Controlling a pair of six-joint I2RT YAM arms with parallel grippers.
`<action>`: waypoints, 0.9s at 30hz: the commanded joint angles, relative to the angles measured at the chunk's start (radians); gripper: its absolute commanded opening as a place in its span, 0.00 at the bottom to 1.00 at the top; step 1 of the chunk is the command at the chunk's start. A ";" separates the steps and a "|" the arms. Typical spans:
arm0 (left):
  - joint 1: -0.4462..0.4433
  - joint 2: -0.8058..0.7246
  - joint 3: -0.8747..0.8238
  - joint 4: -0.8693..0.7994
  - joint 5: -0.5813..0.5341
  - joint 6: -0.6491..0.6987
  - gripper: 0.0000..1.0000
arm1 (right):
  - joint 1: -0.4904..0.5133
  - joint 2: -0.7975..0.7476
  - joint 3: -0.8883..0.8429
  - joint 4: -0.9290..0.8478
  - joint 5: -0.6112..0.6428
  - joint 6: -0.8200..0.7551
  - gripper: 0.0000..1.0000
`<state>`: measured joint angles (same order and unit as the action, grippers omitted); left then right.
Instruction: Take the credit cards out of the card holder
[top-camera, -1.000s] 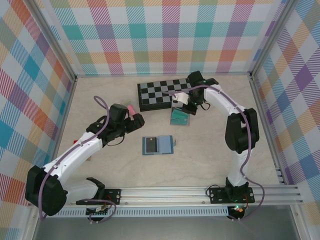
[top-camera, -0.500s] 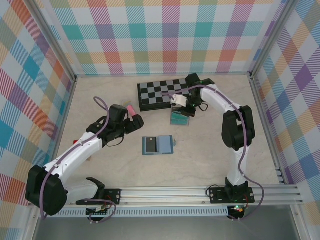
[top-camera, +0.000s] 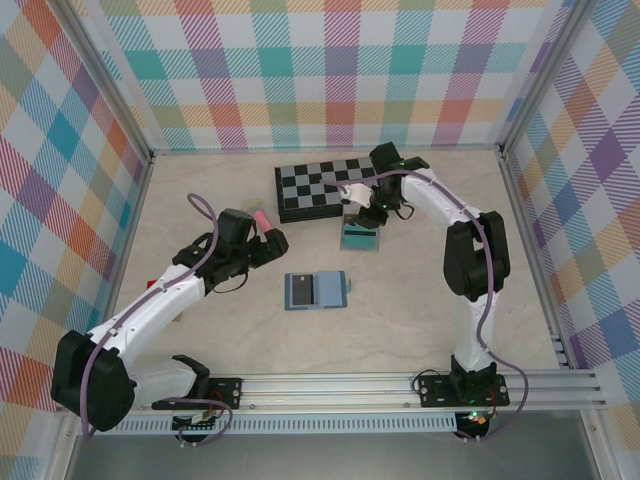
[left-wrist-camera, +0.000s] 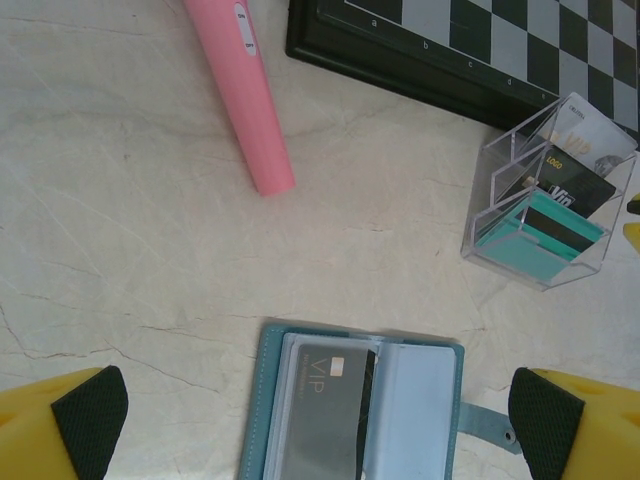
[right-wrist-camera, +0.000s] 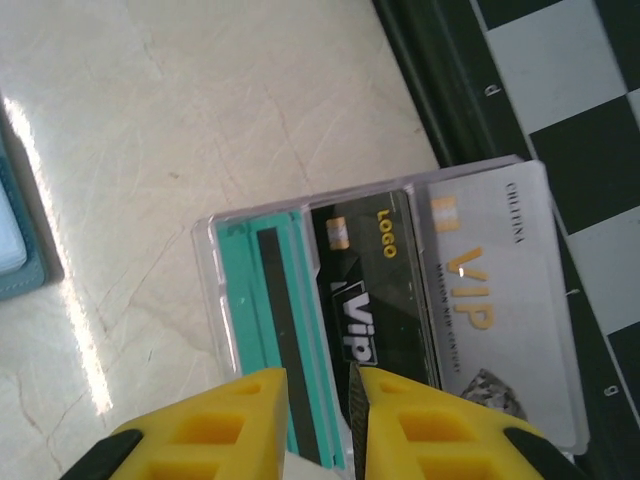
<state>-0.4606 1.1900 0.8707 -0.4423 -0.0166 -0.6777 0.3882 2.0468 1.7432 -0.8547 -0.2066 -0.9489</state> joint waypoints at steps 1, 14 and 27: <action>0.025 -0.012 -0.015 0.002 0.006 0.023 1.00 | 0.006 -0.053 0.020 0.047 -0.057 0.074 0.24; 0.025 -0.027 -0.046 -0.007 0.059 0.023 1.00 | 0.030 -0.459 -0.370 0.385 -0.038 0.717 0.30; -0.005 -0.058 -0.175 0.046 0.171 0.000 0.92 | 0.049 -0.495 -0.450 0.202 -0.260 1.265 0.32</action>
<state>-0.4580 1.1477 0.7155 -0.4175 0.1154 -0.6670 0.4213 1.5394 1.3323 -0.6224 -0.3084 0.1852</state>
